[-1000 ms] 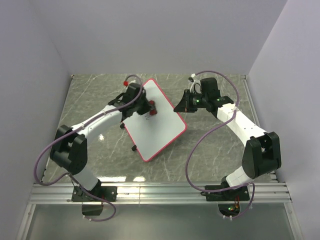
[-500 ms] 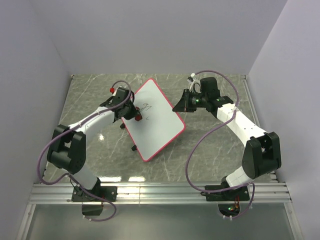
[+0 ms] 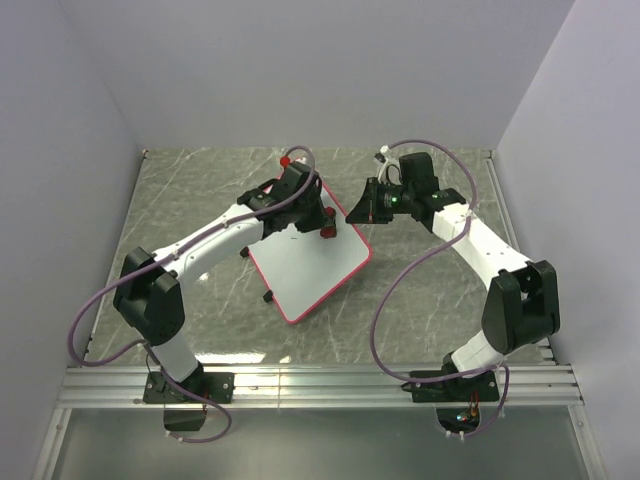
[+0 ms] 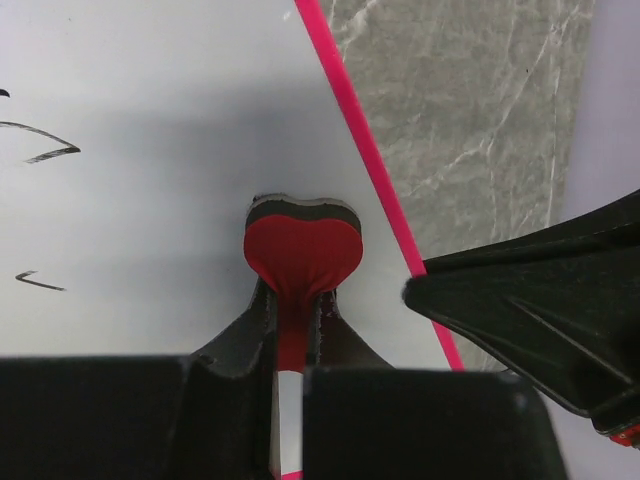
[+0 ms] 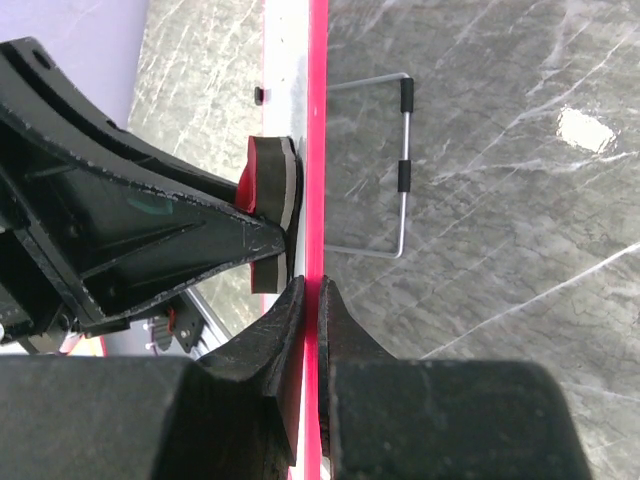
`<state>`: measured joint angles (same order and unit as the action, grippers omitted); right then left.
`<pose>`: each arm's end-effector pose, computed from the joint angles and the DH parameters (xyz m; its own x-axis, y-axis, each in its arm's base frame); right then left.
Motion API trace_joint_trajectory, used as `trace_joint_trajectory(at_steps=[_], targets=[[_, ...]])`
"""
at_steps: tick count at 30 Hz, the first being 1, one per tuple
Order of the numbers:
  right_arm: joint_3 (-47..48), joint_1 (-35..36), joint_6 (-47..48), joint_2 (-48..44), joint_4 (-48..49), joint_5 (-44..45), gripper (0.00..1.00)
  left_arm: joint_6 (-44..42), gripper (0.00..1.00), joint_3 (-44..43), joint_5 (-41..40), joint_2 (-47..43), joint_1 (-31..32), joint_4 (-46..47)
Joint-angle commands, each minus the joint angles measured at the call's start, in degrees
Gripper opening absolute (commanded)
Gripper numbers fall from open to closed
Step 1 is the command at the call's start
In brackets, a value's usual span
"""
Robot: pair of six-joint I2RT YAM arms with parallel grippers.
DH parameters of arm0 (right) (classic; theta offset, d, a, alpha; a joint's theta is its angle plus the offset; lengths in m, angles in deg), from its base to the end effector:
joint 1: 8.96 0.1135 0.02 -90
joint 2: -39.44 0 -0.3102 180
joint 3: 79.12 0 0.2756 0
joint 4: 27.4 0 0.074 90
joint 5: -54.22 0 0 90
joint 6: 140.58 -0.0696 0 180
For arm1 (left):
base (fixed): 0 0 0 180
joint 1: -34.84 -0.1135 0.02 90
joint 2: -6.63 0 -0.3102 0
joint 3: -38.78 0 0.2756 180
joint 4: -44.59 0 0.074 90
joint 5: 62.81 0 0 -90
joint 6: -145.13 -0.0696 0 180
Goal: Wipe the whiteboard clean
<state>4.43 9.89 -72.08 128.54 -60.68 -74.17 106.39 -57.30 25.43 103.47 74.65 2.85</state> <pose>0.3547 0.1668 0.3164 -0.8127 0.0261 -0.5821 -0.4441 0.6190 0.6478 0.3381 -0.2790 0.3208 -0.8103 -0.3395 -0.4776 -0.0152 0.8269 -0.5621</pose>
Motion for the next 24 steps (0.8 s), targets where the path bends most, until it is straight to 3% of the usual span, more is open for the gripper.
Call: trace_joint_trajectory(at_steps=[1,13,20,24], targets=[[2.5,1.8,0.4,1.43,0.23,-3.09,0.0,0.5,0.0,0.27,2.9,2.39,-1.31,-0.89],[3.9,1.72,0.93,1.43,-1.17,-2.13,0.0,-2.39,0.0,21.35,1.94,-3.41,-12.56,3.33],[5.74,1.71,1.02,2.57,-1.79,-2.21,0.0,-4.33,0.0,23.3,-0.44,-1.92,-15.81,3.77],[6.54,1.8,0.84,3.01,-1.79,-2.56,0.0,-4.51,0.0,18.57,1.22,-1.47,-16.08,2.37]])
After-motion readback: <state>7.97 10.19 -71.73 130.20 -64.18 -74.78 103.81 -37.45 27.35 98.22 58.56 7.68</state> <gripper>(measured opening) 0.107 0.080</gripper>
